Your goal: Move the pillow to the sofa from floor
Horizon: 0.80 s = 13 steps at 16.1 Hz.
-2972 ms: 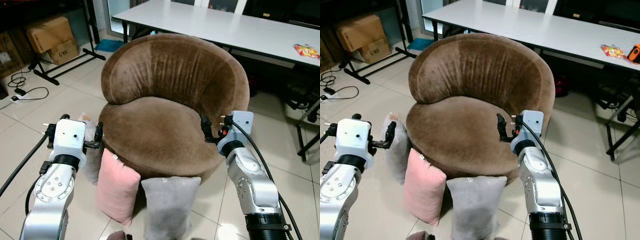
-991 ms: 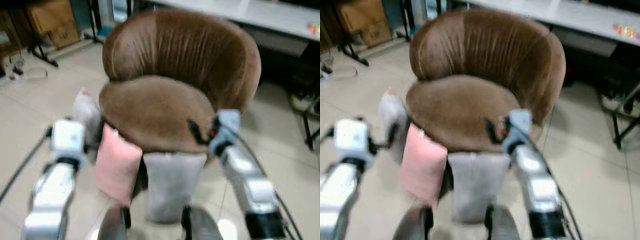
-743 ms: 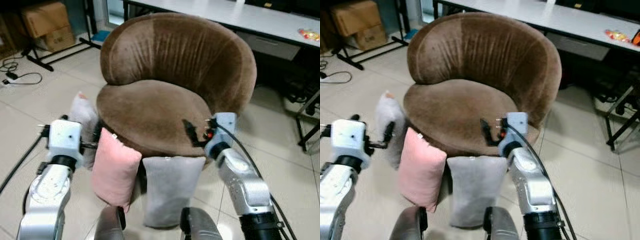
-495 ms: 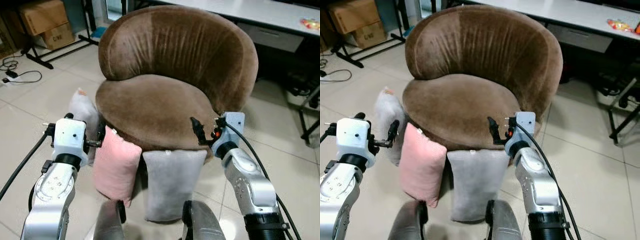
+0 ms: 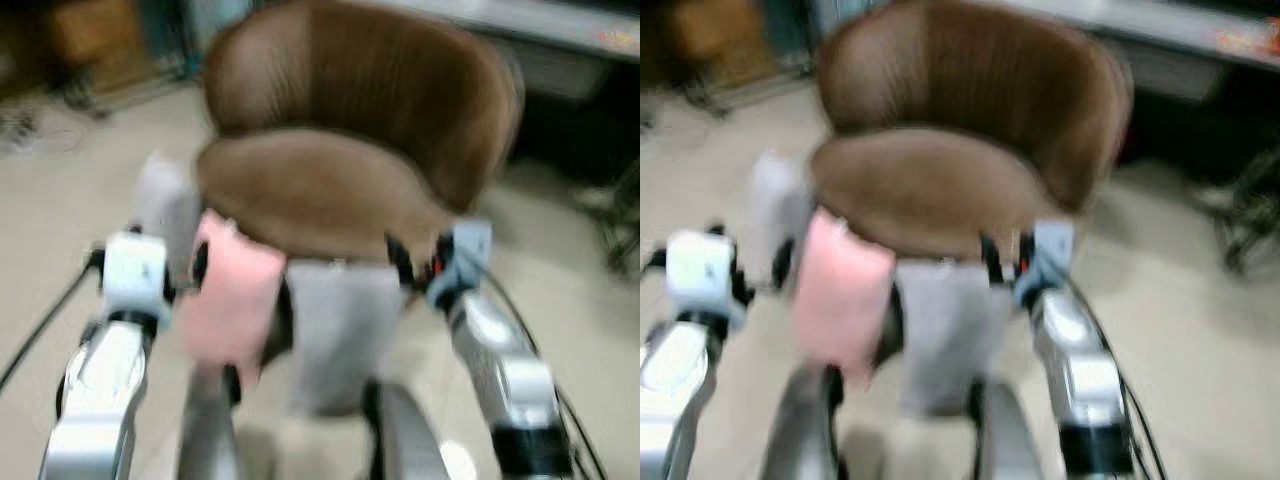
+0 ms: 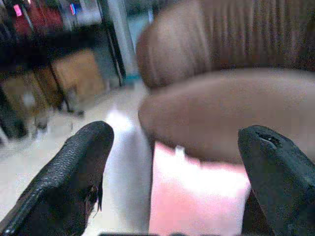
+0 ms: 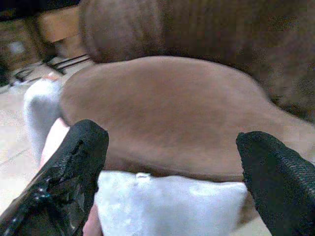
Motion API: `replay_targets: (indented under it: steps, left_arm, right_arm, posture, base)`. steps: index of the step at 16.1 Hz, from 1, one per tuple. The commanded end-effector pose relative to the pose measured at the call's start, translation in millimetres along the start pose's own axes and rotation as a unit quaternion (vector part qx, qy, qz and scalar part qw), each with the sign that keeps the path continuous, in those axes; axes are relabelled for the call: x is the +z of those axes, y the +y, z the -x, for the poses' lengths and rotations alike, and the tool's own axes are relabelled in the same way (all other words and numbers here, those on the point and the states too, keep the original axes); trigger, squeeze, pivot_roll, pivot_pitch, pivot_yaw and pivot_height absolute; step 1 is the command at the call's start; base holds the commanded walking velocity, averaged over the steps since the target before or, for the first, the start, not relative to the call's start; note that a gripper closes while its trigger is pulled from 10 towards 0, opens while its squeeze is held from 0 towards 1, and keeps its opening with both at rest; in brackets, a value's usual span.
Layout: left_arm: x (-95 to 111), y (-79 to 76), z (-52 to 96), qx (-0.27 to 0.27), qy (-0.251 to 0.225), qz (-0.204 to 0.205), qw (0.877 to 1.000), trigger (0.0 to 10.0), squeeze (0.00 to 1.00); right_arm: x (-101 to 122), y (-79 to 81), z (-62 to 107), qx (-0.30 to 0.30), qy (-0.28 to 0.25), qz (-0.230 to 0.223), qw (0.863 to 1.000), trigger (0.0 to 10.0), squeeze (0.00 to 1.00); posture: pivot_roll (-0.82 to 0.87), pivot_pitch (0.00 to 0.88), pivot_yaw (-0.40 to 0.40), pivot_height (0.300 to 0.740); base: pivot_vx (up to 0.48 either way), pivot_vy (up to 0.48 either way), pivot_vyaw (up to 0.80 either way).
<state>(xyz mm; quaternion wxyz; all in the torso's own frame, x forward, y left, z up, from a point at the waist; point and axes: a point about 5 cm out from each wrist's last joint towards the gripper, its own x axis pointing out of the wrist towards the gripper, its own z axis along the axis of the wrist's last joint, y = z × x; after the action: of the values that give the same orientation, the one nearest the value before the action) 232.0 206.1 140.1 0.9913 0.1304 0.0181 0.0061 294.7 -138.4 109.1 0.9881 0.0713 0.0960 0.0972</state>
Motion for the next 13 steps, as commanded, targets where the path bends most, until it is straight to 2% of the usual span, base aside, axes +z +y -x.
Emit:
replay_targets:
  steps: [1,5,7,8,11,13]
  left_arm:
    - [4.7,0.9,-2.8,-0.001,-0.008,-0.005,1.0,10.0,0.0]
    - [3.3,0.1,-2.5,-0.004,-0.005,-0.005,1.0,10.0,0.0]
    - [2.7,0.6,-2.1,-0.004,-0.004,-0.006,1.0,10.0,0.0]
    - [2.5,1.3,-2.3,-0.004,-0.003,-0.008,1.0,10.0,0.0]
    - [2.8,1.0,-2.8,-0.009,-0.003,-0.013,1.0,10.0,0.0]
    - [2.4,0.1,-3.5,-0.01,-0.002,-0.018,1.0,10.0,0.0]
  right_arm:
    - [-1.4,1.8,-1.0,-0.003,0.005,0.016,1.0,10.0,0.0]
    - [-1.6,3.1,-1.6,-0.001,0.008,0.022,1.0,10.0,0.0]
    - [-1.5,3.0,-1.9,-0.005,0.002,0.007,1.0,10.0,0.0]
    - [-1.6,1.2,-1.8,-0.015,0.002,-0.009,1.0,10.0,0.0]
    - [-3.0,-1.7,-1.1,-0.02,0.007,-0.001,1.0,10.0,0.0]
    - [-3.6,-5.9,-0.3,-0.014,0.013,0.004,1.0,10.0,0.0]
  posture:
    - [-0.03,0.0,-0.067,0.505]
    - [-0.03,0.0,-0.067,0.505]
    - [-0.03,0.0,-0.065,0.505]
    - [-0.03,0.0,-0.062,0.505]
    - [-0.03,0.0,-0.058,0.505]
    - [-0.04,0.0,-0.052,0.505]
  base:
    - [0.345,0.0,0.58]
    - [0.351,0.0,0.8]
    - [0.349,0.0,0.8]
    - [0.352,0.0,0.0]
    - [0.301,0.0,0.0]
    - [0.0,0.0,0.0]
